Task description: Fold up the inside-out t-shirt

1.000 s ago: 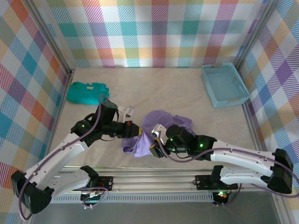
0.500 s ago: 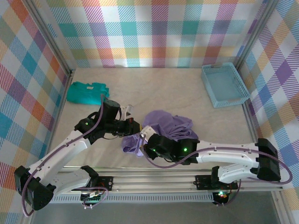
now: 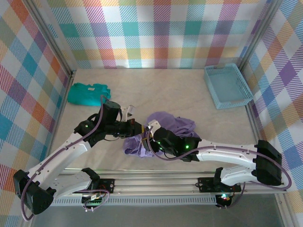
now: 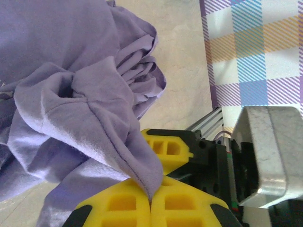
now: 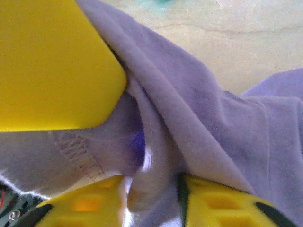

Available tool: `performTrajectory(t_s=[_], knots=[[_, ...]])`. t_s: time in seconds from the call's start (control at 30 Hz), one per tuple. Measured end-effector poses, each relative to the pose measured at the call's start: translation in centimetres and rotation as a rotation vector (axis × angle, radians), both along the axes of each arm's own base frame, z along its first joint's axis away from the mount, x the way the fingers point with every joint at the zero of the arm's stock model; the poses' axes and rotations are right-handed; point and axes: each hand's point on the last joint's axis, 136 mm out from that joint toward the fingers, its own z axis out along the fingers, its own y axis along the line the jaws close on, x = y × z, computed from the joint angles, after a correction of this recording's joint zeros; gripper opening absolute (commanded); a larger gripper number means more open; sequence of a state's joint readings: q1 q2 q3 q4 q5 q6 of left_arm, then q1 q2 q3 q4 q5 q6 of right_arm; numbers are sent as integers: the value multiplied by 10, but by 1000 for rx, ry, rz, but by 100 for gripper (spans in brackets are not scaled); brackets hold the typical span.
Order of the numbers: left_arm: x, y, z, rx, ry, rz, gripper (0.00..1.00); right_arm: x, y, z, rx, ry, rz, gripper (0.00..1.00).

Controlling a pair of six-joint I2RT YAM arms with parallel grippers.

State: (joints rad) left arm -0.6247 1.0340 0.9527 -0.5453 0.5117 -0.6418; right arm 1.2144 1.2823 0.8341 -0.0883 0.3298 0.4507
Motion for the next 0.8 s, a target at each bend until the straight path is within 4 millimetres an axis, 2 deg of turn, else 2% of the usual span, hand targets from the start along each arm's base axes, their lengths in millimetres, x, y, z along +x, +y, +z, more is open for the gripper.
performTrajectory(t_s=[0.1,0.17,0.3,0.53,0.7,0.8], knots=[[0,0,0,0,0,2,0,1,-2,-6,6,21,-3,13],[0,1,1,0,-2,3,0,1,-4,-8,15,34,1,9],[2,2,0,8,-7,15,0,-2,-11,-6,53,55,26,9],[6,5,-1,16,-16,29,0,-12,-19,11,182,101,146,4],[5,8,-4,37,-28,11,11,-21,-10,18,242,137,251,3],[4,11,-7,53,-36,3,15,-30,0,14,257,169,315,3]])
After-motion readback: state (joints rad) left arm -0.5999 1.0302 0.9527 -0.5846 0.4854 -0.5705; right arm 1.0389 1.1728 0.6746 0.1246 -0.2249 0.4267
